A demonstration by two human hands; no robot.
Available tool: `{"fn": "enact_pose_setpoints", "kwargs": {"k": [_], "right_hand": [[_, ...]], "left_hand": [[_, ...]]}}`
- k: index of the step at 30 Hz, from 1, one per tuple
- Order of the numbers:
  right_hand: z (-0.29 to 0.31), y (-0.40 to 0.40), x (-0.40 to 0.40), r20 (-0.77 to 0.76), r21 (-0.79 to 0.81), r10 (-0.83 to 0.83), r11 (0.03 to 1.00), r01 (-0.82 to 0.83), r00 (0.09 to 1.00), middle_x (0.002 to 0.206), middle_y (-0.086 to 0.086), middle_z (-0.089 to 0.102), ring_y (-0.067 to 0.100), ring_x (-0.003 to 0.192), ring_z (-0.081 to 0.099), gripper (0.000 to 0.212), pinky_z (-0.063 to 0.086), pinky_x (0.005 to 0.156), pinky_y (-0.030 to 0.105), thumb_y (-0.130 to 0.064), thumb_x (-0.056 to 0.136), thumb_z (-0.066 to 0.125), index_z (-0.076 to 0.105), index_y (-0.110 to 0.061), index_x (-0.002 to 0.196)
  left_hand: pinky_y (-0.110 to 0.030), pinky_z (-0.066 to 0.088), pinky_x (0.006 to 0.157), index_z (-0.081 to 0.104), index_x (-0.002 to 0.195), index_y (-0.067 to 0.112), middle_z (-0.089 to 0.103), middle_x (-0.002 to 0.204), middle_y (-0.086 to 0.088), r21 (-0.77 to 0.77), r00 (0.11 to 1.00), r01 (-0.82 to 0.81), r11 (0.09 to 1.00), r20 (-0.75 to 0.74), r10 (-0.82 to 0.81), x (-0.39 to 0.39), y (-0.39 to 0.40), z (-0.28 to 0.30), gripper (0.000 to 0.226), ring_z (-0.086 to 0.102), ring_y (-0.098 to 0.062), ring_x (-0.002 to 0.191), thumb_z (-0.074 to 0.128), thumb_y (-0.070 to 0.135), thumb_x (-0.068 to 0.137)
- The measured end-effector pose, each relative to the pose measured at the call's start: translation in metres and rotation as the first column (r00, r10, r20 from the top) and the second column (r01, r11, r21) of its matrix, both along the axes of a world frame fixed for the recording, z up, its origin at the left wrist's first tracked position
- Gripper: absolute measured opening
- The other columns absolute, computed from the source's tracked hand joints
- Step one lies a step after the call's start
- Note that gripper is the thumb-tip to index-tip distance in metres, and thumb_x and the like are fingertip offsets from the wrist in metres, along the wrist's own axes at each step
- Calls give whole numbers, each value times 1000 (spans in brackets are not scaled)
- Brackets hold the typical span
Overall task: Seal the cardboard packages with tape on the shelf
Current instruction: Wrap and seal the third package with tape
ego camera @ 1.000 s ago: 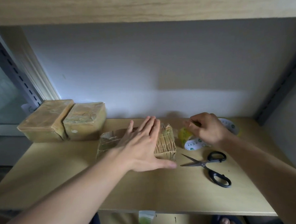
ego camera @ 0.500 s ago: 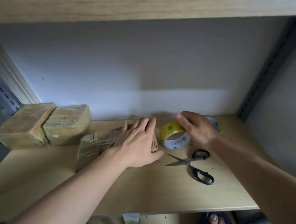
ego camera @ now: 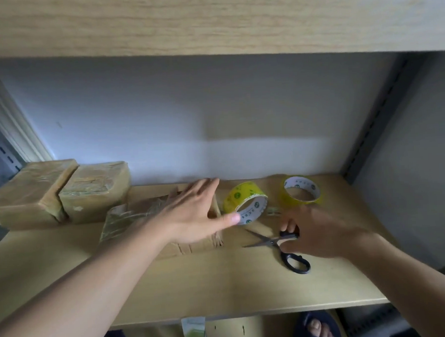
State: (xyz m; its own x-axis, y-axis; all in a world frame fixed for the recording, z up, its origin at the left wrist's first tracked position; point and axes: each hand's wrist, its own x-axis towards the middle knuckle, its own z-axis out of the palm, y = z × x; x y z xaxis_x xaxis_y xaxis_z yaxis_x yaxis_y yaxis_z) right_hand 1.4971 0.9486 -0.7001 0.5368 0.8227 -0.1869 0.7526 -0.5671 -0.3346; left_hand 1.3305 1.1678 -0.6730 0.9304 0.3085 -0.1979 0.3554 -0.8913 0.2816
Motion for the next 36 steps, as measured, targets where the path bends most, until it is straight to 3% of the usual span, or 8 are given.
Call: {"fn": "enact_pose_setpoints", "kwargs": {"k": [3, 6, 10, 13, 21, 26, 31, 36], "right_hand": [[4, -2, -4, 96, -43, -29, 999, 33, 995, 85, -16, 61, -2, 73, 55, 30, 40, 57, 14, -46, 75, 81, 66, -31, 97], [1, -9, -8, 112, -64, -7, 998, 14, 994, 84, -14, 58, 3, 69, 53, 34, 37, 53, 15, -51, 75, 77, 68, -30, 100], [-1, -22, -14, 73, -90, 35, 996, -29, 997, 101, -17, 52, 6, 86, 56, 37, 48, 70, 18, -49, 77, 71, 66, -34, 111], [0, -24, -19, 44, -139, 62, 989, -56, 997, 106, -18, 43, 6, 96, 50, 39, 52, 84, 28, -49, 76, 62, 61, -38, 113], [2, -21, -26, 118, -118, 51, 992, -37, 992, 103, -9, 57, 12, 88, 59, 18, 53, 76, 27, -26, 86, 67, 67, -24, 104], [2, -24, -32, 165, -105, 24, 994, -7, 986, 98, -7, 62, 17, 84, 63, 12, 55, 73, 39, -36, 96, 60, 61, -25, 97], [8, -28, -39, -338, -4, -83, 996, 87, 937, 77, -12, 70, 2, 58, 58, 17, 48, 59, 20, -40, 93, 63, 68, -30, 81], [3, -27, -51, -809, 7, -100, 984, 179, 579, 83, 14, 56, 21, 66, 51, 73, 47, 67, 31, -62, 66, 69, 65, 5, 96]], "left_hand": [[-47, 32, 120, 37, 156, 21, 35, 162, -1, -91, 988, -8, 996, 154, 22, 22, 5, 18, 80, 33, -21, 150, 31, 74, 95], [-41, 51, 99, 70, 114, 16, 70, 118, -3, -139, 982, 69, 988, 182, -44, 54, 15, 32, 55, 64, -22, 111, 44, 62, 100], [-31, 50, 99, 73, 117, 16, 72, 114, 5, -297, 975, 217, 930, 20, -221, 88, 19, 24, 38, 65, -11, 106, 58, 47, 100], [-29, 49, 94, 73, 112, 12, 73, 102, 2, -451, 970, 243, 859, 91, -226, 98, 24, 5, 19, 64, -9, 93, 64, 25, 101], [-28, 44, 79, 71, 102, 11, 72, 93, -1, -873, 980, 172, 456, 200, 14, 97, 41, -14, 22, 63, -14, 86, 68, 19, 82], [-31, 40, 80, 69, 103, 11, 72, 94, -2, -891, 981, 167, 421, 193, 19, 97, 47, -19, 22, 59, -18, 90, 69, 16, 81], [-29, 46, 84, 70, 103, 13, 75, 91, 5, -903, 985, 140, 405, 167, 32, 98, 46, -16, 24, 66, -10, 87, 72, 19, 79], [-56, 30, 116, 80, 92, 25, 76, 96, 7, -909, 990, 140, 392, 138, -34, 99, 51, -17, 57, 69, -11, 94, 99, 53, 46]]}}
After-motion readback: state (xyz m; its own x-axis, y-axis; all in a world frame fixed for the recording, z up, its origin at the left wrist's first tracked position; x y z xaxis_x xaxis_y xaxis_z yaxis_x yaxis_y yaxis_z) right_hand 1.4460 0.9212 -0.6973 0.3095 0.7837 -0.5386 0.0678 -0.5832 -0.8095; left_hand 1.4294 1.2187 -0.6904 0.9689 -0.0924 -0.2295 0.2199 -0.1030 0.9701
